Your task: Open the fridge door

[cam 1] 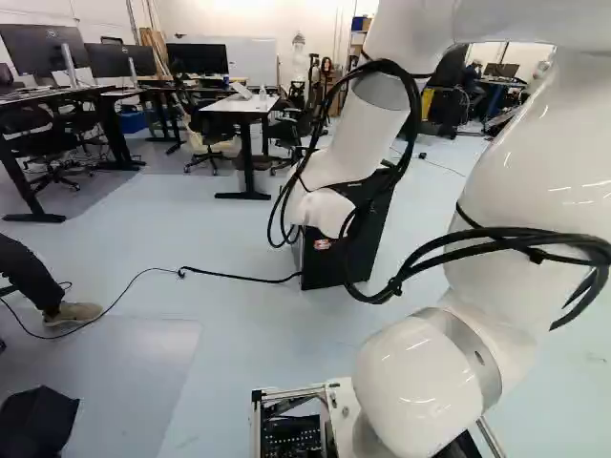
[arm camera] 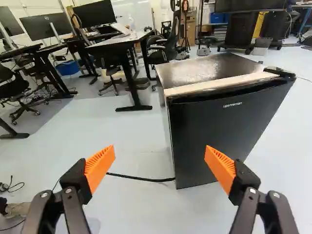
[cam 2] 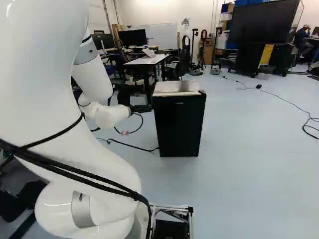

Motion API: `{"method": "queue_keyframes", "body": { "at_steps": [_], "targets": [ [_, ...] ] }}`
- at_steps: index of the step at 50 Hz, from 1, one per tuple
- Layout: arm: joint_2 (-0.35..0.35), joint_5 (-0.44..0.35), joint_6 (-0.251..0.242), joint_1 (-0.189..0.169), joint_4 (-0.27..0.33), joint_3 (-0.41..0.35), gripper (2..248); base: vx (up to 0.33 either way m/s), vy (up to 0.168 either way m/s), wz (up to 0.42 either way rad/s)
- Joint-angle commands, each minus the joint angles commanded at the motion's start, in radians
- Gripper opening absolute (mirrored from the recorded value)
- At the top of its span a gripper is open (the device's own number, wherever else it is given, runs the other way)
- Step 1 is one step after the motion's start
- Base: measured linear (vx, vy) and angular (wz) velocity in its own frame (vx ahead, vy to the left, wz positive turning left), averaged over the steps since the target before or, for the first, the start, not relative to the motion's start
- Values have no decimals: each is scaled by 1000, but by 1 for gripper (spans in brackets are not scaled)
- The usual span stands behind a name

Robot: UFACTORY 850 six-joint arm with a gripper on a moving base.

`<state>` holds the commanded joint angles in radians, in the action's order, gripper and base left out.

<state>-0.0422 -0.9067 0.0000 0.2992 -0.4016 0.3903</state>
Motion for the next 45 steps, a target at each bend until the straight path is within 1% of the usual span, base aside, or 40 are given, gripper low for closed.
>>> {"method": "queue_keyframes", "body": {
  "at_steps": [8,15,45],
  "targets": [
    [-7,-14,0,28,-48,6,247,0,0,0],
    [-27,-28,0,52,-91,13,247,0,0,0],
    [-152,-106,0,151,-270,65,247,0,0,0]
  ]
}}
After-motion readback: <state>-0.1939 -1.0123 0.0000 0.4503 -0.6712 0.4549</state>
